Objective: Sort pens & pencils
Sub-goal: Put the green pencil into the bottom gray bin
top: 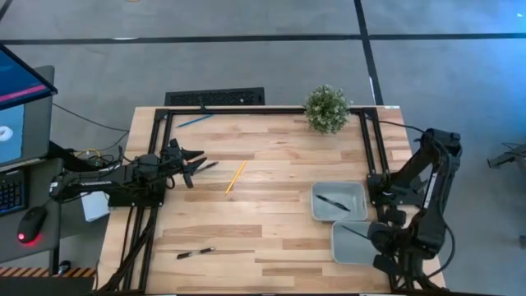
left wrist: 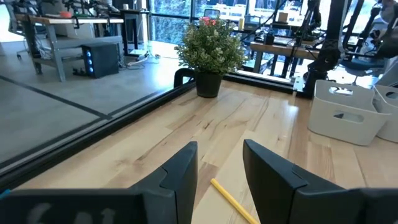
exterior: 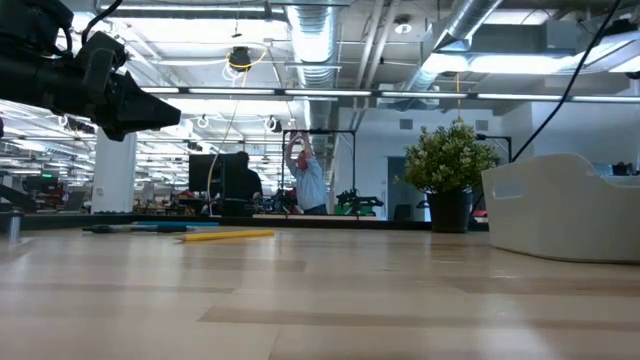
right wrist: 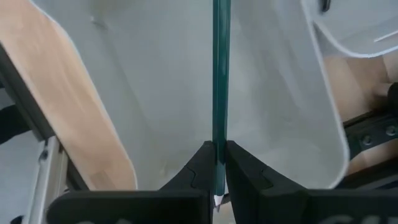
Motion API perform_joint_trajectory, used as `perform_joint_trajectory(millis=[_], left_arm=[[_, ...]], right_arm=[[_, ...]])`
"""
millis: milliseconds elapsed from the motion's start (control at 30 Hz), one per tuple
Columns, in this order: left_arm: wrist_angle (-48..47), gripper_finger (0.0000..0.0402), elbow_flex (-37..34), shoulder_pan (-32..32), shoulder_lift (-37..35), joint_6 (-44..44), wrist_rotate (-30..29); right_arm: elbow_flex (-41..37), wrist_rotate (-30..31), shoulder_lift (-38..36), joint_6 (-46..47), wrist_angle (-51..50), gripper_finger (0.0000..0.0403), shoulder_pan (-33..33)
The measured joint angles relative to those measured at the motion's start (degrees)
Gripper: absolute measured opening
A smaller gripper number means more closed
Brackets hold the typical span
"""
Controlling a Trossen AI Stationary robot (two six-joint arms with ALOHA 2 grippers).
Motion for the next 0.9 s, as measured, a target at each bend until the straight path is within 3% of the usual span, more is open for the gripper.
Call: perform_joint_trajectory(millis=[400, 900], left_arm=[[0.0, 0.0119, 0.0, 0.01, 0.0, 0.0, 0.0], [0.0, 0.0119, 0.0, -0.02, 0.0, -0.01, 0.01]], right_arm=[[0.0, -3.37, 5.56, -0.04, 5.78, 0.0052, -0.47], [0.0, -5.11, 6.54, -2.58, 6.48, 0.0052, -5.81]])
